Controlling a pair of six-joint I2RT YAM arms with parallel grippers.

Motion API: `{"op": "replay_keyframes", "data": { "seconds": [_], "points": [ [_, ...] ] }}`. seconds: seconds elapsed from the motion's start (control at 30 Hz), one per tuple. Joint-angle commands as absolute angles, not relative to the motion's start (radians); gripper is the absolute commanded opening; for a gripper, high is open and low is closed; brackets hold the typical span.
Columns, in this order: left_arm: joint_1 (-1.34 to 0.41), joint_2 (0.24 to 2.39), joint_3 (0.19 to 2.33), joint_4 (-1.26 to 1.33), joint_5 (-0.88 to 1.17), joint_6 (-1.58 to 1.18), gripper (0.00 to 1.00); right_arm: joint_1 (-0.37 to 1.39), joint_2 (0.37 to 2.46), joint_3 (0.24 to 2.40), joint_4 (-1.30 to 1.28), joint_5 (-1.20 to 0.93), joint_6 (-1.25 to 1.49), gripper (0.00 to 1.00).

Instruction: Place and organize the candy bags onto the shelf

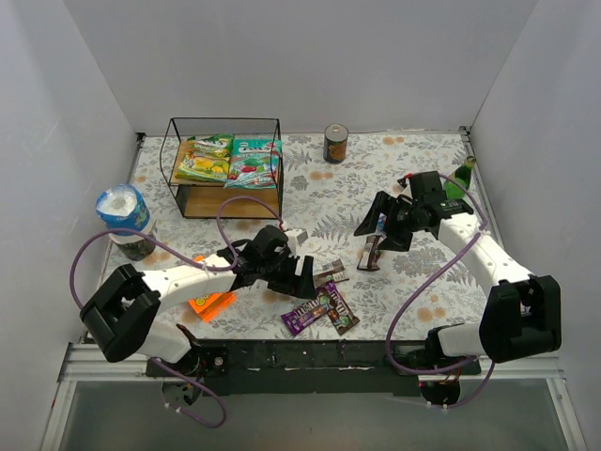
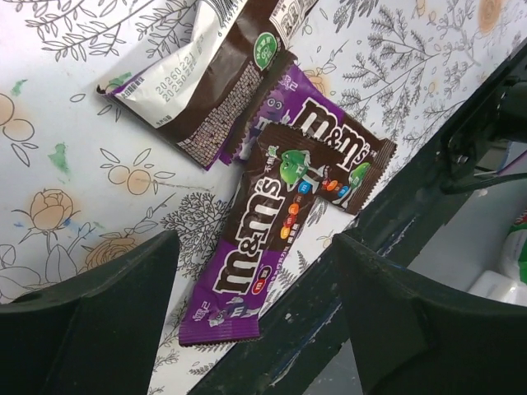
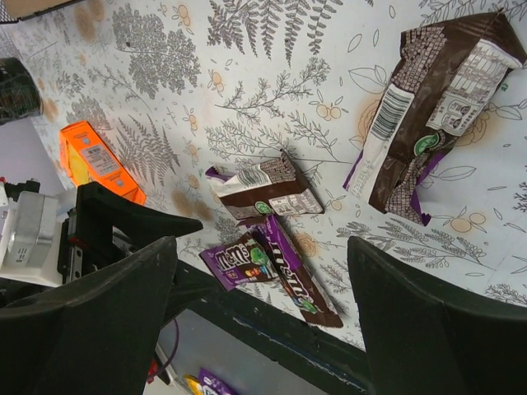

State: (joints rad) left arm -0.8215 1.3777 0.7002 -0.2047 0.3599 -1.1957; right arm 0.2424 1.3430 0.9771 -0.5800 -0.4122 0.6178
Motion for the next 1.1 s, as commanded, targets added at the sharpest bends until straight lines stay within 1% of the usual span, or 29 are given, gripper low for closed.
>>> {"op": "replay_keyframes", "data": {
  "seconds": [0.0, 0.13, 0.2, 0.3, 0.37, 0.53, 0.6, 0.67, 0.73, 0.77, 0.83, 0.87, 0.97, 1.0, 1.07],
  "points": [
    [-0.841, 1.367, 0.692, -0.181, 0.339, -1.198, 0.72, 0.241, 1.302, 0.962, -0.571, -0.443, 0.611, 0.91],
    [-0.842, 1.371, 0.667, -0.161, 0.380, -1.175, 0.67, 0.241, 1.290, 0.948, -0.574, -0.443, 0.611, 0.91],
    [-0.844, 1.393, 0.660, -0.158, 0.403, -1.169, 0.59, 0.241, 1.285, 0.948, -0.574, -0.446, 0.611, 0.91],
    [-0.845, 1.423, 0.637, -0.155, 0.397, -1.178, 0.53, 0.241, 1.281, 0.950, -0.574, -0.446, 0.612, 0.91],
    [-0.847, 1.422, 0.611, -0.143, 0.390, -1.184, 0.51, 0.241, 1.281, 0.953, -0.575, -0.445, 0.611, 0.91],
    [-0.851, 1.420, 0.600, -0.120, 0.394, -1.196, 0.50, 0.241, 1.278, 0.946, -0.577, -0.442, 0.609, 0.91],
    [-0.854, 1.428, 0.592, -0.101, 0.403, -1.201, 0.47, 0.239, 1.278, 0.945, -0.578, -0.440, 0.609, 0.91],
    [-0.857, 1.433, 0.588, -0.088, 0.411, -1.206, 0.40, 0.241, 1.276, 0.942, -0.577, -0.439, 0.609, 0.90],
    [-0.865, 1.445, 0.586, -0.084, 0.413, -1.206, 0.35, 0.241, 1.273, 0.939, -0.578, -0.436, 0.606, 0.90],
    [-0.870, 1.447, 0.584, -0.084, 0.411, -1.206, 0.30, 0.241, 1.273, 0.937, -0.578, -0.434, 0.607, 0.90],
    [-0.879, 1.450, 0.583, -0.084, 0.407, -1.204, 0.26, 0.239, 1.272, 0.933, -0.578, -0.433, 0.609, 0.90],
    [-0.882, 1.447, 0.583, -0.087, 0.402, -1.206, 0.20, 0.239, 1.273, 0.930, -0.581, -0.433, 0.607, 0.89],
    [-0.884, 1.427, 0.578, -0.094, 0.384, -1.213, 0.11, 0.239, 1.273, 0.927, -0.584, -0.431, 0.607, 0.89],
    [-0.884, 1.417, 0.577, -0.098, 0.377, -1.215, 0.04, 0.239, 1.272, 0.920, -0.581, -0.430, 0.607, 0.89],
    [-0.884, 1.387, 0.578, -0.115, 0.347, -1.221, 0.00, 0.239, 1.270, 0.917, -0.580, -0.431, 0.609, 0.89]
  ]
}}
